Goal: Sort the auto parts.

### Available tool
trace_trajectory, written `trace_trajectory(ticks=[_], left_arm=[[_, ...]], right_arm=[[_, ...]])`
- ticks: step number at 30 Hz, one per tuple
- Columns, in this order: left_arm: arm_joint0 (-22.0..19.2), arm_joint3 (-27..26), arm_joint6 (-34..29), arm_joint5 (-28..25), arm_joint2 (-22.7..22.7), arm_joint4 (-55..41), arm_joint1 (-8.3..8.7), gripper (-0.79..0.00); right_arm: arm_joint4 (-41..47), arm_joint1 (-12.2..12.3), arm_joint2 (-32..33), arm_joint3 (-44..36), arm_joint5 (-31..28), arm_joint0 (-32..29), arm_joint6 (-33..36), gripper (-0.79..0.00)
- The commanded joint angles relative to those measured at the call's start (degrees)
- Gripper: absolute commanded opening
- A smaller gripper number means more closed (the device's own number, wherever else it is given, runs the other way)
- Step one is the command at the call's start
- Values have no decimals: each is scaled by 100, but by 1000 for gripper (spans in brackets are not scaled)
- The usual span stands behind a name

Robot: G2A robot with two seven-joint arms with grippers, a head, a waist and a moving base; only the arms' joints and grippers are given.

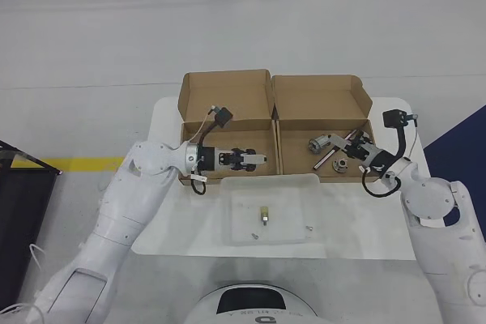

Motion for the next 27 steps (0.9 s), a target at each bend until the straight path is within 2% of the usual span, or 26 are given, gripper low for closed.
trace_trajectory(ticks=[1, 7, 8, 9, 11, 15, 18, 21, 27], left_arm=[[-7, 45, 12, -7, 5, -97, -4, 0], [-7, 45, 12, -7, 5, -97, -4, 0], [-17, 10, -32, 12, 68, 135, 2, 0], [-61, -197, -99, 159, 365, 1115, 11, 0], [-30, -554, -81, 571, 920, 1945, -37, 0], [-226, -660, -317, 1061, 1497, 2370, -121, 0], [-337, -628, -344, 1447, 1837, 2783, -171, -83], [-371, -595, -175, 1946, 2188, 3339, -229, -52], [-507, -230, 44, 2460, 2810, 3887, -403, -31]], right_arm=[[-9, 0, -5, 2, 10, 5, 2, 0], [-9, 0, -5, 2, 10, 5, 2, 0], [-9, 0, -5, 2, 10, 5, 2, 0], [-9, 0, -5, 2, 10, 5, 2, 0], [-9, 0, -5, 2, 10, 5, 2, 0], [-9, 0, -5, 2, 10, 5, 2, 0], [-9, 0, -5, 2, 10, 5, 2, 0], [-9, 0, -5, 2, 10, 5, 2, 0], [-9, 0, -5, 2, 10, 5, 2, 0]])
